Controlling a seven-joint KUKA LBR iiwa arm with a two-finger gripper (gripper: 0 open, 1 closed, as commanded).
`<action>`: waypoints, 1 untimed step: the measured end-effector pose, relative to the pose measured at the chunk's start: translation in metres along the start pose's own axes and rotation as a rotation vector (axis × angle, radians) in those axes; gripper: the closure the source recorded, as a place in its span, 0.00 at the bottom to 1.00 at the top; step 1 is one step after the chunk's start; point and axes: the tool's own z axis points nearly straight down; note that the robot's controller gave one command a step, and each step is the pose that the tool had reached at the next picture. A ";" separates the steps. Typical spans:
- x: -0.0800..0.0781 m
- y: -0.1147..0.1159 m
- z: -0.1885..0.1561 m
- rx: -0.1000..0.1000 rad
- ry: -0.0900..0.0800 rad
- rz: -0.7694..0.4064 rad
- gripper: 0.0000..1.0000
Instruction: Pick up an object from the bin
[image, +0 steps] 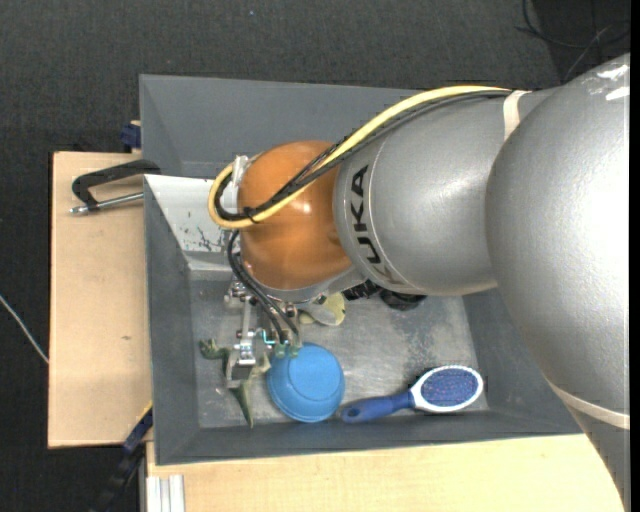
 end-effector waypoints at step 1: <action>0.011 -0.017 0.083 -0.005 -0.010 0.237 0.00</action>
Offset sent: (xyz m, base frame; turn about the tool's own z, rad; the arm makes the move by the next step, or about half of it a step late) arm -0.0134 -0.0183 -0.0852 0.2351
